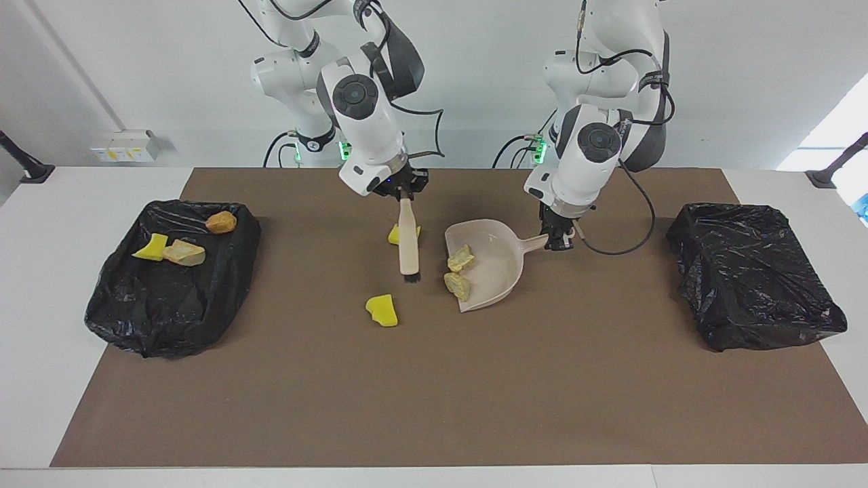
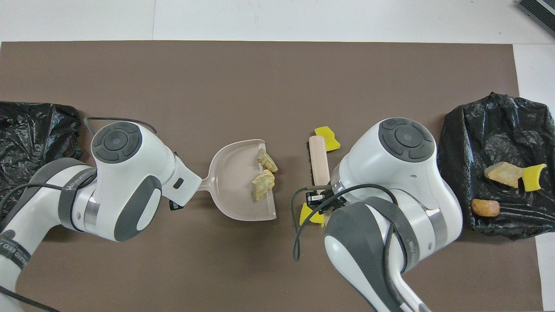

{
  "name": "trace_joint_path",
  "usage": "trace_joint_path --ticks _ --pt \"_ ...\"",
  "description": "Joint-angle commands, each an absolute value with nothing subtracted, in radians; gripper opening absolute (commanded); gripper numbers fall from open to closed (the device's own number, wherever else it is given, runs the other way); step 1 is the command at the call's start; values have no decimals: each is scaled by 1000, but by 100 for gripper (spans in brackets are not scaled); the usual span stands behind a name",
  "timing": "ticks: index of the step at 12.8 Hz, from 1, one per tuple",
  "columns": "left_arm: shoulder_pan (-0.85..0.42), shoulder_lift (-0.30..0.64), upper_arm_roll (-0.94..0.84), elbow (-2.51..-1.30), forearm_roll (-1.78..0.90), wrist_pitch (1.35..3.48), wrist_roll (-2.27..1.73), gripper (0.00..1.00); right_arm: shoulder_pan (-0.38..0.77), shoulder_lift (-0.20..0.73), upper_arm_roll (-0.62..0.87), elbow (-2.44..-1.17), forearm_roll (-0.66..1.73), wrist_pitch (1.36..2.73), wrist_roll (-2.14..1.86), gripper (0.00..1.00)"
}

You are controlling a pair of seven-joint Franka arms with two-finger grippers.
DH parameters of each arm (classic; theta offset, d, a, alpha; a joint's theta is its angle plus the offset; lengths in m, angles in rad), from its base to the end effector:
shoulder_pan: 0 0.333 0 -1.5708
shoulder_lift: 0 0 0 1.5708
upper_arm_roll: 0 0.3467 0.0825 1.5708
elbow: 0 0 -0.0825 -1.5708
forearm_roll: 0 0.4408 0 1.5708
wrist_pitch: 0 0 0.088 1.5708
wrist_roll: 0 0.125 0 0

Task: Sweep and dump trash in bin
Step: 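Sweep the yellow sponges into the dustpan with the right gripper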

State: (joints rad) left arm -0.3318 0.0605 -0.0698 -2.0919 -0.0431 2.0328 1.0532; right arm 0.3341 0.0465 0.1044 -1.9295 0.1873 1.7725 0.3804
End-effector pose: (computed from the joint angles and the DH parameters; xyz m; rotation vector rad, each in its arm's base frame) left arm 0.5414 -0.2331 0.3664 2.3073 -2.0102 -0.1530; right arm 0.5332 0.2710 0.4393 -3.0282 -0.0032 0.3949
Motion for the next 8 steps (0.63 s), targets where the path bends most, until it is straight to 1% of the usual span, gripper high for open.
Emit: trace_joint_path --ticks 1,4,6,8 --pt "-337 23 -63 -2138 -34 2071 1022 0 244 24 115 -1987 31 1779 325 0" --pt "-342 29 -63 -2146 -34 2091 1002 0 163 104 117 -1987 -73 1848 240 0" --pt "-342 29 -64 -2148 -34 2095 999 0 156 130 118 -1997 -92 1897 157 0" --pt "-342 28 -64 -2151 -34 2095 999 0 189 147 121 -2016 -77 1945 86 0"
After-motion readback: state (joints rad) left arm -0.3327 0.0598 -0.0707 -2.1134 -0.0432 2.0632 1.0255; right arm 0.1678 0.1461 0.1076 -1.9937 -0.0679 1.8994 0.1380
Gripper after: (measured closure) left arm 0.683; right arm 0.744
